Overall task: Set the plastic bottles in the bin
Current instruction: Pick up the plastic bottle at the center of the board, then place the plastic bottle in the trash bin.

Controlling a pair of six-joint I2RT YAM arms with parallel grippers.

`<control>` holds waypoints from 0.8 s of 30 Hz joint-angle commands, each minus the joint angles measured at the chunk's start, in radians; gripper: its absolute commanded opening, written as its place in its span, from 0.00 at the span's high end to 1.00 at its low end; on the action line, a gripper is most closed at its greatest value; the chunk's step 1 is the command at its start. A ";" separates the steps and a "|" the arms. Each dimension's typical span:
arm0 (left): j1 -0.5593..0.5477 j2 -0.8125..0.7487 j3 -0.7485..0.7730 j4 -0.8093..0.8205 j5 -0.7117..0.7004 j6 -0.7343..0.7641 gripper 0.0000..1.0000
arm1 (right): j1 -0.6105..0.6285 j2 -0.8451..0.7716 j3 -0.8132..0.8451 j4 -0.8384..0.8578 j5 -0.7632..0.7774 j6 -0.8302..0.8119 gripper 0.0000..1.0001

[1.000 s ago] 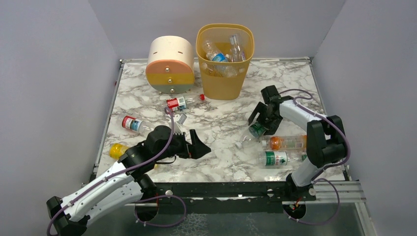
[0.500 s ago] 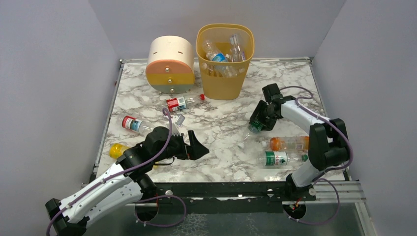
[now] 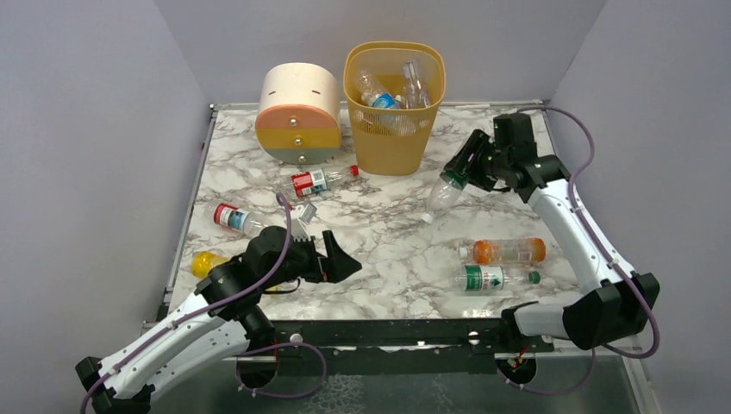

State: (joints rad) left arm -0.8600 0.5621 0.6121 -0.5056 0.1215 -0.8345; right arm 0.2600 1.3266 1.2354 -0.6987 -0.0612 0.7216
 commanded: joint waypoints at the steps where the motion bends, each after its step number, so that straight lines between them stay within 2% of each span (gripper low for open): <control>1: -0.006 -0.015 0.003 -0.016 -0.024 -0.009 0.01 | -0.001 -0.044 0.135 -0.070 -0.025 -0.028 0.39; 6: -0.007 -0.020 -0.001 -0.021 -0.026 -0.009 0.01 | -0.001 -0.035 0.307 -0.042 -0.060 -0.022 0.39; 12: -0.006 -0.028 -0.006 -0.029 -0.025 -0.013 0.01 | -0.001 0.087 0.570 0.036 -0.076 -0.004 0.39; 19: -0.006 -0.047 0.000 -0.054 -0.032 -0.020 0.01 | 0.000 0.218 0.713 0.326 -0.057 0.024 0.38; 24: -0.006 -0.047 0.012 -0.068 -0.036 -0.018 0.01 | -0.001 0.379 0.837 0.443 -0.055 0.023 0.38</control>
State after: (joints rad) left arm -0.8600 0.5243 0.6121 -0.5579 0.1108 -0.8497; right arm 0.2600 1.6047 1.9839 -0.4175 -0.1085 0.7368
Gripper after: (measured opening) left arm 0.990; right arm 0.624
